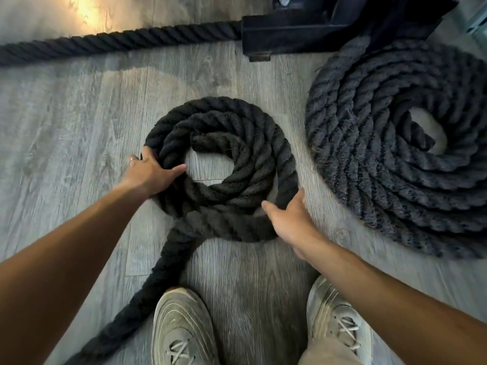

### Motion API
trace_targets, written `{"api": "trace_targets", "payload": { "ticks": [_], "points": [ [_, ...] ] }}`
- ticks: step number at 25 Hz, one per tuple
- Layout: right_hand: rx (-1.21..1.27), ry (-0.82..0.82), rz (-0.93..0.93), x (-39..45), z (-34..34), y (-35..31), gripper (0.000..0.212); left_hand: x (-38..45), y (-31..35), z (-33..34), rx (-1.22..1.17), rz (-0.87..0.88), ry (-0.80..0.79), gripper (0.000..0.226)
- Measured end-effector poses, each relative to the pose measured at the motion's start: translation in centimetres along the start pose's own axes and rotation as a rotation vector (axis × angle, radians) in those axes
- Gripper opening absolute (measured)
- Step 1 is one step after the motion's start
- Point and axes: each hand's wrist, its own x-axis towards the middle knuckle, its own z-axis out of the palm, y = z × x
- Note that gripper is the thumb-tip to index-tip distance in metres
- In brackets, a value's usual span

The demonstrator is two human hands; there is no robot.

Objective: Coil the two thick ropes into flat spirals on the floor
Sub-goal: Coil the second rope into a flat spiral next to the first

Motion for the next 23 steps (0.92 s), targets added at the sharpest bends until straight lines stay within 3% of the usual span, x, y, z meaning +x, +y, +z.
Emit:
{"api": "trace_targets", "payload": {
  "ticks": [3, 6, 10, 14, 17, 19, 20, 22, 23],
  "points": [
    [-0.44, 0.22, -0.297, 1.9, -1.2, -0.1, 0.092, 0.2, 0.0, -0.4, -0.045, 0.053, 0.004, 0.091],
    [-0.596, 0.327, -0.441, 5.0, -2.0, -3.0, 0.081, -0.3, -0.7, 0.1, -0.141, 0.023, 0.022, 0.088],
    [-0.36, 0.341, -0.511, 4.4, -1.0, -2.2, 0.08, -1.1, -1.7, 1.3, -0.389, -0.083, -0.06, 0.078],
    [-0.18, 0.251, -0.334, -1.4, 3.7, 2.4, 0.113, -2.4, -1.3, 2.4, -0.398, -0.126, -0.096, 0.067],
    [-0.12, 0.264, -0.295, -1.3, 5.1, 2.1, 0.112, -2.8, -1.0, 2.0, -0.39, -0.146, -0.126, 0.067],
    [-0.148, 0.245, -0.359, 0.6, 3.8, 1.5, 0.108, -3.7, -0.6, 1.2, -0.249, -0.147, -0.17, 0.071],
    [-0.158, 0.225, -0.384, 1.6, 2.9, 1.1, 0.107, -4.1, -0.4, 1.1, -0.02, -0.09, -0.139, 0.079],
    [-0.183, 0.191, -0.408, 3.1, 1.5, 0.2, 0.108, -5.0, 0.4, 1.1, 0.532, 0.175, 0.138, 0.093],
    [-0.204, 0.179, -0.417, 3.6, 1.1, -0.1, 0.108, -5.3, 1.2, 1.3, 0.652, 0.366, 0.246, 0.098]
  ]
}}
